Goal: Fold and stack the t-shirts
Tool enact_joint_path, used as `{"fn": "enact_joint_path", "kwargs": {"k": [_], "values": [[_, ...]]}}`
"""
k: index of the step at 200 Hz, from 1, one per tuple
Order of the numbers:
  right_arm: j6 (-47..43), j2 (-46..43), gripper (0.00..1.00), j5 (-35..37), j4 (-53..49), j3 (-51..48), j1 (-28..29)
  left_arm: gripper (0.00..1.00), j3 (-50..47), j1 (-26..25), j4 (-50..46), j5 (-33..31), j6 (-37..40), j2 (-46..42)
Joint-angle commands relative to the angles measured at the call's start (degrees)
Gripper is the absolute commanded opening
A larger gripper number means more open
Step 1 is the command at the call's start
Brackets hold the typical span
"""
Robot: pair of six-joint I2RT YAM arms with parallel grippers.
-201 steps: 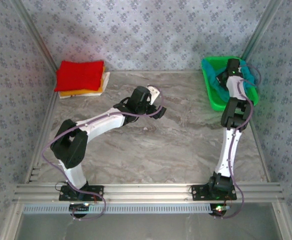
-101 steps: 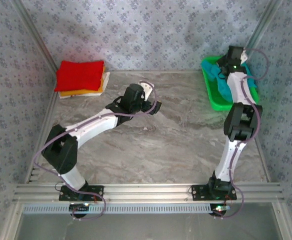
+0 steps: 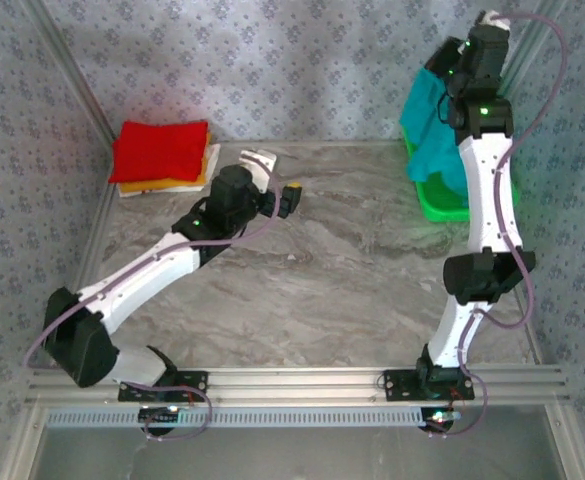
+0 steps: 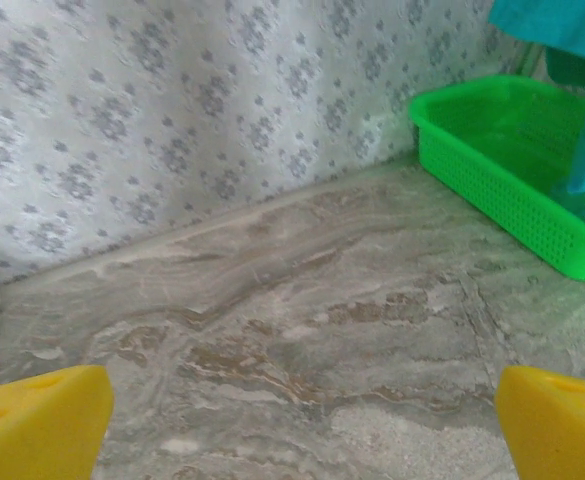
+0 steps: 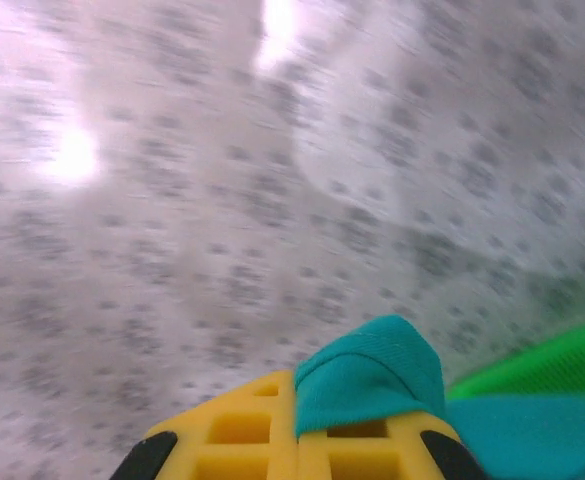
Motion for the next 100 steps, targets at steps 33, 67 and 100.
{"fn": "enact_joint_path", "kwargs": {"k": [33, 67, 100], "values": [[-19.49, -3.46, 0.00, 3.93, -4.06, 10.71, 18.20, 0.98, -6.55, 2.98, 2.23, -8.20, 0.10, -11.52], [-18.99, -4.25, 0.00, 8.95, 1.89, -2.47, 27.66, 0.98, -13.54, 5.04, 1.51, -14.26, -1.64, -20.16], [-5.54, -1.34, 0.47, 2.51, 4.90, -18.67, 27.75, 0.98, -21.79, 8.19, -0.95, -17.09, -3.73, -29.54]]}}
